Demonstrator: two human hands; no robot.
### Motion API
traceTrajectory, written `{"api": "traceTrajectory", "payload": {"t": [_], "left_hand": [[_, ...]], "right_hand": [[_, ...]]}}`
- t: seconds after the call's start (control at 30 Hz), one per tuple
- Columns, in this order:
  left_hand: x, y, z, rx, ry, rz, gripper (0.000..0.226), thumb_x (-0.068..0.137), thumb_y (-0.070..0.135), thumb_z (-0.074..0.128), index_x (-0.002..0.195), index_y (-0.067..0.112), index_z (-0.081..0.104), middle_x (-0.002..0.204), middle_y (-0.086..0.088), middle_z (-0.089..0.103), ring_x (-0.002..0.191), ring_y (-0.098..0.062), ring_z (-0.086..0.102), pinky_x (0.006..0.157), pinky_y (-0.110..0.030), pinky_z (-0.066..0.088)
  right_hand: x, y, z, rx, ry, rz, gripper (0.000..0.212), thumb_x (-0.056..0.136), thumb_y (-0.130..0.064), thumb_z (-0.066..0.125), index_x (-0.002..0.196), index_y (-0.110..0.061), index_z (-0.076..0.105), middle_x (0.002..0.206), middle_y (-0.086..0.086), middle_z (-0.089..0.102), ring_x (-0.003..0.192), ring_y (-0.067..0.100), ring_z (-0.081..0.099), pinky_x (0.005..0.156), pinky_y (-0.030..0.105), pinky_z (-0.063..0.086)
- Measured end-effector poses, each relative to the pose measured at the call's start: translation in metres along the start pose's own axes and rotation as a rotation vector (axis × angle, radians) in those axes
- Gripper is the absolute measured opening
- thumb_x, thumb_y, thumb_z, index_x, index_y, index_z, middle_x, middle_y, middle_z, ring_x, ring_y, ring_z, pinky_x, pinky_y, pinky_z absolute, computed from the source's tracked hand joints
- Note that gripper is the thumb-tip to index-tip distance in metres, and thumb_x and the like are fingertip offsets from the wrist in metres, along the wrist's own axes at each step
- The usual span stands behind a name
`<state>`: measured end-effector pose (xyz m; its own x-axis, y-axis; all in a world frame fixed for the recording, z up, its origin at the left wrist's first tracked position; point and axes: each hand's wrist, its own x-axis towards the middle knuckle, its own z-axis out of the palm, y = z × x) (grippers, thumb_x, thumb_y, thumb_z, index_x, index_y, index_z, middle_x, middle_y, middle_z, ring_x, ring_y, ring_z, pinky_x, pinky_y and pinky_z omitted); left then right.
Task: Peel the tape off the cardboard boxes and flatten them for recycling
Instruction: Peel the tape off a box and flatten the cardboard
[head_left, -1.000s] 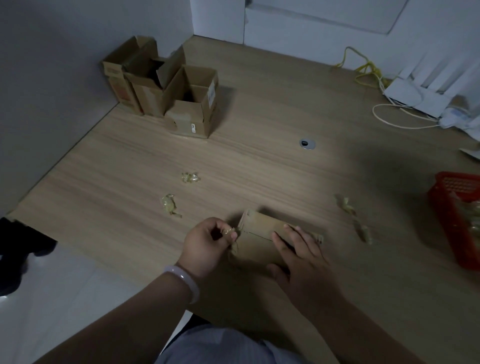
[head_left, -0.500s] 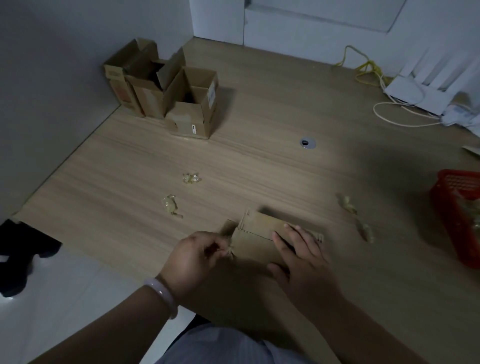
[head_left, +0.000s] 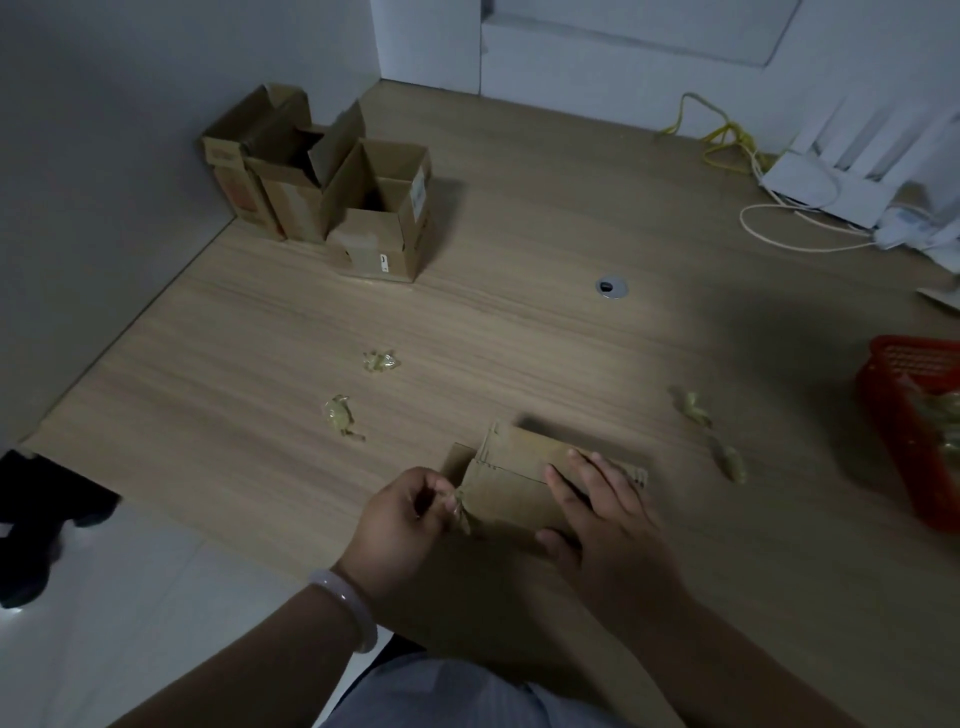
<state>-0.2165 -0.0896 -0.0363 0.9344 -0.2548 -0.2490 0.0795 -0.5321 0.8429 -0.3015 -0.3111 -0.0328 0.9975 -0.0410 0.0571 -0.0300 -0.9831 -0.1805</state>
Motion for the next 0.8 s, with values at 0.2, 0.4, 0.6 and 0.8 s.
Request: {"api": "traceTrajectory", "payload": {"t": [0.2,0.4,0.6,0.8], "left_hand": [[0.002,-0.008,0.001,-0.049,0.020,-0.101,0.009,0.091,0.018,0.061,0.087,0.025,0.059,0.080,0.000,0.068,0.074,-0.016,0.067,0.071,-0.035,0.058],[0.006,-0.007,0.006,-0.138,0.070,-0.228,0.007,0.091,0.016,0.062,0.086,0.019,0.061,0.083,-0.005,0.067,0.074,-0.020,0.068,0.067,-0.035,0.060],[0.010,-0.002,0.013,-0.244,0.098,-0.357,0.008,0.094,0.011,0.055,0.088,0.015,0.057,0.091,-0.009,0.063,0.084,-0.024,0.063,0.061,-0.035,0.058],[0.008,-0.012,0.003,-0.227,0.115,-0.405,0.007,0.095,0.011,0.053,0.092,0.012,0.059,0.088,-0.012,0.064,0.080,-0.026,0.065,0.063,-0.037,0.058]], "right_hand": [[0.000,-0.001,-0.001,0.001,-0.018,0.010,0.059,0.088,-0.056,0.041,0.138,-0.025,0.052,0.146,0.003,0.046,0.137,0.025,0.040,0.109,0.046,0.036],[0.000,-0.001,-0.001,-0.015,-0.039,0.017,0.060,0.087,-0.056,0.040,0.138,-0.027,0.052,0.147,0.001,0.045,0.137,0.024,0.039,0.110,0.043,0.031],[0.001,-0.002,-0.002,0.007,-0.037,0.031,0.061,0.086,-0.056,0.041,0.137,-0.026,0.053,0.146,0.002,0.047,0.136,0.025,0.041,0.109,0.042,0.029],[0.000,-0.001,-0.001,0.036,-0.030,0.014,0.060,0.086,-0.054,0.043,0.137,-0.024,0.054,0.145,0.003,0.047,0.135,0.026,0.042,0.108,0.045,0.033]]}}
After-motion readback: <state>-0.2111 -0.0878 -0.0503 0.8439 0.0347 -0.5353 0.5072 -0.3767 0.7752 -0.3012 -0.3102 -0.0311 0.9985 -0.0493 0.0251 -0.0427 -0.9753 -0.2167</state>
